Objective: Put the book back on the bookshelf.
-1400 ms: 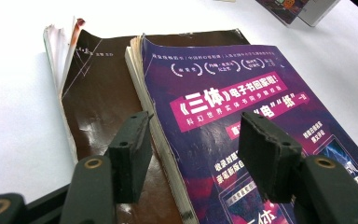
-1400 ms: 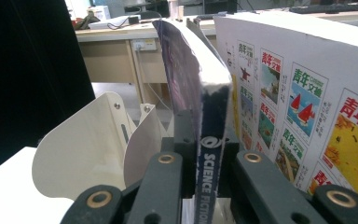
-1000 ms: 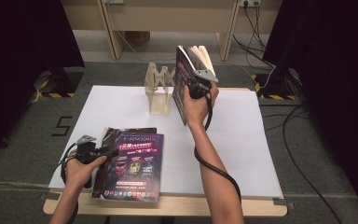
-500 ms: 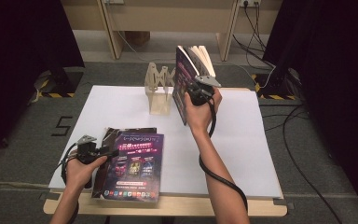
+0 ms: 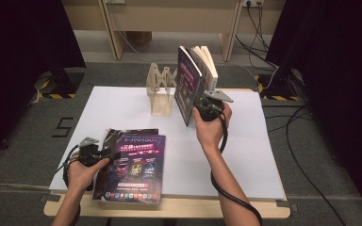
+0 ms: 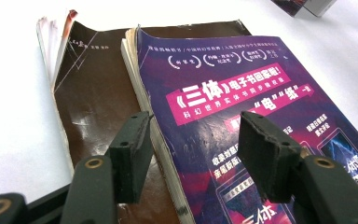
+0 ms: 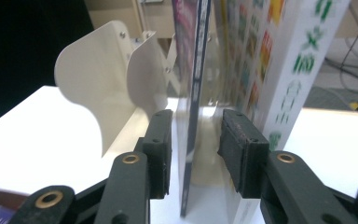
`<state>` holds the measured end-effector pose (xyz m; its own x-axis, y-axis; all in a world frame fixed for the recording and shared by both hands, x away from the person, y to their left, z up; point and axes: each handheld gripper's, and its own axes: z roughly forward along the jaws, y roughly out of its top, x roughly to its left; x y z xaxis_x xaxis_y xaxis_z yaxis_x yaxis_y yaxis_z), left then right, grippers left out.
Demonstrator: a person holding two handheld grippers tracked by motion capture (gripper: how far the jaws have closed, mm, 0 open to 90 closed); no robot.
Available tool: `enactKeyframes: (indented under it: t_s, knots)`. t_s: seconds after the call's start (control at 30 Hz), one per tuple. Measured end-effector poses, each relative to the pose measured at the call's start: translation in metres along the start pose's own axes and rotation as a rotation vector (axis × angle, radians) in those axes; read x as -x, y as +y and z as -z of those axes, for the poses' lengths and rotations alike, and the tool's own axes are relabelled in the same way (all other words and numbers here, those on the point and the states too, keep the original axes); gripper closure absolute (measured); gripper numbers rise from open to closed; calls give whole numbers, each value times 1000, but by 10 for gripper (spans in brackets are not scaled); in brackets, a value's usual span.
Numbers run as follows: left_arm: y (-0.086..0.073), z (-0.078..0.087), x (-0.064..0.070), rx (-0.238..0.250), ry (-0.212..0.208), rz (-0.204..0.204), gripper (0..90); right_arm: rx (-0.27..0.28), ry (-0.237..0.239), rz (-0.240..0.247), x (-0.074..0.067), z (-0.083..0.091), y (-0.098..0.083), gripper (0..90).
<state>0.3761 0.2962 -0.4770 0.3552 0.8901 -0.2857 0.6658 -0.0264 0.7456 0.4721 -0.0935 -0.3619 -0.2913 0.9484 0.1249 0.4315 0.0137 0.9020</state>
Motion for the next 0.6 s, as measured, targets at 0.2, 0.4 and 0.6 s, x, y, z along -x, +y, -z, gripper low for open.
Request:
enactKeyframes:
  t_s: [0.2,0.4,0.6]
  knots:
    - [-2,-2,-1,-9,2,5,447,-69,56,-19,-1,8,-13,650]
    - [-2,-3,-2,-18,8,5,464,-146,116,-23,-10,10,-30,649]
    - [-4,-5,-2,-36,5,12,493,-250,197,-44,-24,5,-53,643]
